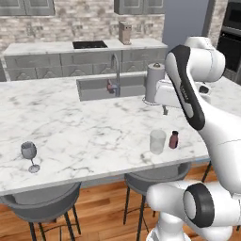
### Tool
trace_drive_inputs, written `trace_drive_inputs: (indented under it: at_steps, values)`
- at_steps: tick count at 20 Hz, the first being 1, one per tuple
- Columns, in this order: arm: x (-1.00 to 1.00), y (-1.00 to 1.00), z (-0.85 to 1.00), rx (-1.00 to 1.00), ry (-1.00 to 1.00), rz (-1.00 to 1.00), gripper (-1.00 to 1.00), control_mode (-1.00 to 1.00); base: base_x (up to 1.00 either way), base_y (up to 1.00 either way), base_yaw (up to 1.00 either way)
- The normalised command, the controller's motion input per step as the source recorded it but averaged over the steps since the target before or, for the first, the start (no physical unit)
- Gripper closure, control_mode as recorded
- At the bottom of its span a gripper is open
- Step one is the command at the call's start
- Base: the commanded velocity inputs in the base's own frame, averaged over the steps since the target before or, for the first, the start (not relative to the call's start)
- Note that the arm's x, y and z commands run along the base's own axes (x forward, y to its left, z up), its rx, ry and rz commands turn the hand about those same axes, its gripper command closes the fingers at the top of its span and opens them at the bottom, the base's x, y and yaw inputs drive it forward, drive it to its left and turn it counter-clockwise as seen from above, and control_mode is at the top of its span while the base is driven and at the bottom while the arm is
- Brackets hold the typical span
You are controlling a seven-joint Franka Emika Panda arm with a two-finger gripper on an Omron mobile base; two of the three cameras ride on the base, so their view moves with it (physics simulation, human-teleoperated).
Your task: There is a wine glass and glass cup on the dining counter. Place the wine bottle next to the wine glass and the juice bottle next to the glass cup.
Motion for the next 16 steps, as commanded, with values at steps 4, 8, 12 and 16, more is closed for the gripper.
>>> trace_drive_inputs:
  at_steps: [4, 8, 12, 16]
  values:
    - [0.00, 0.00, 0.00, 0.00, 0.00, 0.00, -1.00, 1.00, -0.54, 1.00, 0.10]
    - [0.00, 0.00, 0.00, 0.00, 0.00, 0.00, -1.00, 1.00, -0.25, 1.00, 0.10]
    - [0.00, 0.00, 0.00, 0.00, 0.00, 0.00, -1.00, 1.00, -0.20, 1.00, 0.11]
    - [0.00, 0.00, 0.00, 0.00, 0.00, 0.00, -1.00, 1.00, -0.21, 1.00, 0.10]
